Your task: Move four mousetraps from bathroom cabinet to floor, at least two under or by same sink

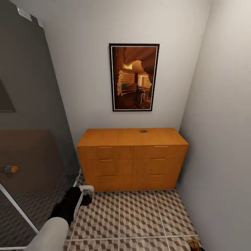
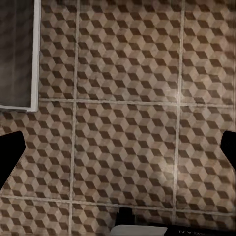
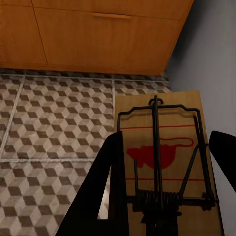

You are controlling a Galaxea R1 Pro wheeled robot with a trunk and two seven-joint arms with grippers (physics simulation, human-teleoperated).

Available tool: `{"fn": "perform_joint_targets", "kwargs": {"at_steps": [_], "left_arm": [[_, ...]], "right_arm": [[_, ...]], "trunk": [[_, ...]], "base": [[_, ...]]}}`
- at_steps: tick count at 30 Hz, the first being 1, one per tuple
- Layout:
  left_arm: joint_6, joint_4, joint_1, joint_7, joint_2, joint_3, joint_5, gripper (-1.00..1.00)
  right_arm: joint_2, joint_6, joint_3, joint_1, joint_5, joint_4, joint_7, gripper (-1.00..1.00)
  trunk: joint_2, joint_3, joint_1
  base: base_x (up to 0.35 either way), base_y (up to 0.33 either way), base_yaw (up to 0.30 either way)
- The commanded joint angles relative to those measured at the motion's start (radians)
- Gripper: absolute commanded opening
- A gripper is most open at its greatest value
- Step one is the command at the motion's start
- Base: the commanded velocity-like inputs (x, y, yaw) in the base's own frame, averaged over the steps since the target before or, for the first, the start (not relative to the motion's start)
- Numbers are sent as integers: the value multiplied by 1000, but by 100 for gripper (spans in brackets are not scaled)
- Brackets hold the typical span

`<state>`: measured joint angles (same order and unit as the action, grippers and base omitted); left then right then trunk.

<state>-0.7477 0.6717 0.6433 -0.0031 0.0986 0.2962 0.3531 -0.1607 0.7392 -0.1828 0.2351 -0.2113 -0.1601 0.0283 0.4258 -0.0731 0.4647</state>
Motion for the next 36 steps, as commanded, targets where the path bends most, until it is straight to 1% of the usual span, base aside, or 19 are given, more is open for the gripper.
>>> {"fn": "perform_joint_targets", "kwargs": {"at_steps": [1, 2, 3, 5, 6, 8, 9, 13, 14, 15, 16, 18, 22, 26, 28, 29, 31, 33, 36], "left_arm": [[-63, 2, 54, -5, 2, 5, 1, 100], [-130, 0, 142, -16, 5, 5, 0, 100], [-147, -3, 173, -20, 7, 5, 0, 100], [-192, -26, 275, -30, 15, 4, 0, 100], [-219, -52, 347, -33, 18, 4, 0, 100], [-243, -105, 452, -37, 21, 4, 0, 100], [-249, -126, 485, -37, 22, 4, 0, 100], [-267, -292, 746, -38, 24, 5, 0, 100], [-267, -303, 768, -38, 25, 6, 0, 100], [-268, -321, 807, -39, 26, 6, 0, 100], [-269, -341, 876, -39, 29, 6, 0, 100], [-270, -361, 938, -39, 37, 6, 0, 100], [-270, -450, 1041, -39, 42, 7, -1, 100], [-269, -537, 1069, -43, 54, 10, -1, 100], [-269, -599, 1076, -79, 63, 12, -2, 100], [-268, -624, 1078, -163, 67, 12, -1, 100], [-267, -630, 1079, -223, 68, 10, 0, 100], [-250, -637, 1079, -360, 68, 4, 4, 100], [-165, -640, 1079, -522, 65, -7, 15, 100]], "right_arm": [[0, 3, -7, 1, -10, 1, 2, -100], [0, 3, -7, 1, -10, 1, 2, -100], [0, 3, -7, 1, -10, 1, 2, -100], [0, 3, -7, 1, -10, 1, 2, -100], [0, 2, -7, 1, -10, 1, 2, -100], [0, 2, -7, 1, -10, 2, 2, -100], [0, 2, -7, 1, -10, 3, 2, -100], [0, 2, -7, 1, -10, 11, 2, -100], [0, 2, -7, 1, -10, 12, 2, -100], [0, 2, -7, 1, -10, 12, 2, -100], [0, 2, -7, 1, -10, 13, 2, -100], [0, 2, -7, 1, -10, 13, 2, -100], [0, 2, -9, 1, -9, 13, 2, -100], [0, 2, -9, 1, -8, 13, 2, -100], [0, 2, -9, 1, -8, 13, 3, -100], [0, 2, -9, 1, -8, 13, 3, -100], [0, 2, -9, 1, -8, 13, 4, -100], [0, 2, -9, 1, -7, 13, 6, -100], [0, 2, -10, 1, -6, 13, 8, -100]], "trunk": [[2, -2, 1], [2, -2, 1], [2, -2, 1], [2, -2, 1], [2, -2, 1], [2, -2, 1], [2, -2, 1], [2, -2, 1], [2, -2, 1], [2, -2, 1], [2, -2, 1], [2, -2, 1], [2, -2, 1], [2, -2, 1], [2, -2, 1], [2, -2, 1], [2, -2, 1], [2, -2, 1], [2, -2, 1]], "base": [[-3, 0, 0], [-2, 0, 0], [-1, 0, 0], [0, 0, 0], [0, 0, 0], [0, 0, 0], [0, 0, 0], [0, 0, 0], [0, 0, 0], [0, 0, 0], [0, 0, 0], [0, 0, 0], [0, 0, 0], [0, 0, 0], [0, 0, 0], [0, 0, 0], [0, 0, 0], [0, 0, 0], [0, 0, 0]]}}
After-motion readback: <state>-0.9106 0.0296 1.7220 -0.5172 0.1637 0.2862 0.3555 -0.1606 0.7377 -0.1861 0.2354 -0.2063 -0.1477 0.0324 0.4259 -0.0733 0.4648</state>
